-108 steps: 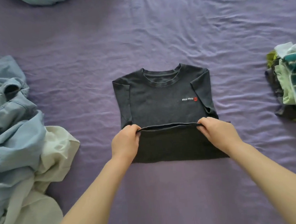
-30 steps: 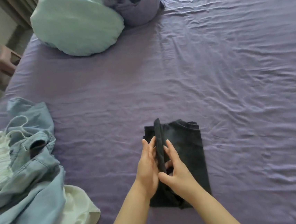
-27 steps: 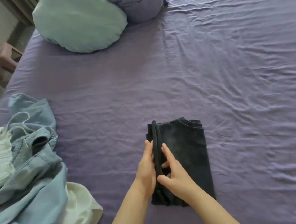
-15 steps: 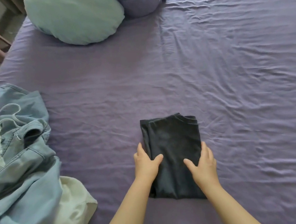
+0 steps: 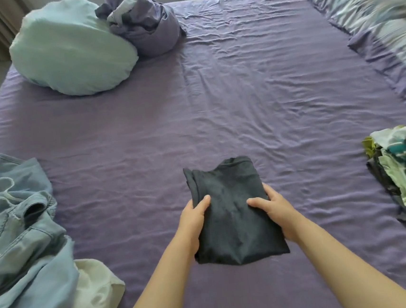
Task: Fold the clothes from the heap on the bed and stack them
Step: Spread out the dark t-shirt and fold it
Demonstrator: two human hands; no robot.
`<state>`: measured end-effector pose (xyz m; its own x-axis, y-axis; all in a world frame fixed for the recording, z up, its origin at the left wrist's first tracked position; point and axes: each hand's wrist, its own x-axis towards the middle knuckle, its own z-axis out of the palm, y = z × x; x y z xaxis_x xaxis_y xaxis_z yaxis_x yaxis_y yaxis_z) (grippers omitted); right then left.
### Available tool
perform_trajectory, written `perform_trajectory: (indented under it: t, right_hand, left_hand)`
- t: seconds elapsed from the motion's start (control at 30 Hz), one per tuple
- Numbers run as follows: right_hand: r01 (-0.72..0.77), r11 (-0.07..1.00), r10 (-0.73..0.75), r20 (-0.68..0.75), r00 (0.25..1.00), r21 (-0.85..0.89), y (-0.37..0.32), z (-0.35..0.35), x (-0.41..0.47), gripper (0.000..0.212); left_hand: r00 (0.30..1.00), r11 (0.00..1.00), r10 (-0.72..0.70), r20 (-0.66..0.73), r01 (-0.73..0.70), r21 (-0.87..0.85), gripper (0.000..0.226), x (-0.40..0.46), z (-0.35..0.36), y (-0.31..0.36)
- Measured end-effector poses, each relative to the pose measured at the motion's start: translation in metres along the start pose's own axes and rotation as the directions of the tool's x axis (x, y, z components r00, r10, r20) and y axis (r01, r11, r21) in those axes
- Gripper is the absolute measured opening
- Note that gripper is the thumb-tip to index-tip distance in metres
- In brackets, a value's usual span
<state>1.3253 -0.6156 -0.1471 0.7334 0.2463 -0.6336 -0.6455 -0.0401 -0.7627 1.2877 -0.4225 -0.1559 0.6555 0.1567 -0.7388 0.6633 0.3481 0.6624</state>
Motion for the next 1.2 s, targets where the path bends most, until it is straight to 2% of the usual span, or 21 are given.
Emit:
perform_trajectory:
  t: [0.2,0.43,0.67,0.9,1.03,1.07,1.13,1.2]
  right_hand:
    - [0.084,0.996,-0.086,-0.043,0.995,-0.035,-0.041,-0.056,-0.05,0.038]
    - [0.187,0.98,-0.194,-0.134,0.972,-0.065,-0.073,-0.167,-0.098,0.034]
    - [0.273,0.932,-0.325,-0.215,0.921,-0.239,-0.087,-0.312,-0.134,0.044]
    - [0.267,0.875,-0.406,-0.311,0.859,-0.404,-0.098,-0.435,-0.143,0.053]
    - [0.197,0.814,-0.439,-0.358,0.824,-0.546,-0.104,-0.481,-0.133,0.058]
    - [0.125,0.774,-0.442,-0.388,0.809,-0.621,-0.103,-0.487,-0.129,0.061]
    - [-0.024,0.682,-0.423,-0.422,0.802,-0.731,-0.095,-0.493,-0.121,0.064]
    - [-0.057,0.649,-0.39,-0.396,0.831,-0.759,-0.079,-0.49,-0.116,0.065]
  left_hand:
    - [0.983,0.988,0.03,0.182,-0.056,0.142,0.01,-0.031,0.06,0.018]
    - [0.889,0.953,-0.038,0.457,-0.105,0.285,0.047,-0.053,0.165,0.015]
    - [0.818,0.928,-0.044,0.574,-0.179,0.326,0.058,-0.08,0.304,-0.007]
    - [0.803,0.909,0.0,0.596,-0.248,0.334,0.055,-0.082,0.447,-0.027]
    - [0.857,0.895,0.11,0.504,-0.306,0.325,0.068,-0.062,0.493,-0.04]
    - [0.87,0.849,0.135,0.474,-0.349,0.397,0.077,-0.056,0.497,-0.045]
    - [0.898,0.69,0.159,0.41,-0.398,0.604,0.093,-0.045,0.5,-0.06]
    - [0.924,0.615,0.17,0.343,-0.371,0.696,0.094,-0.04,0.494,-0.077]
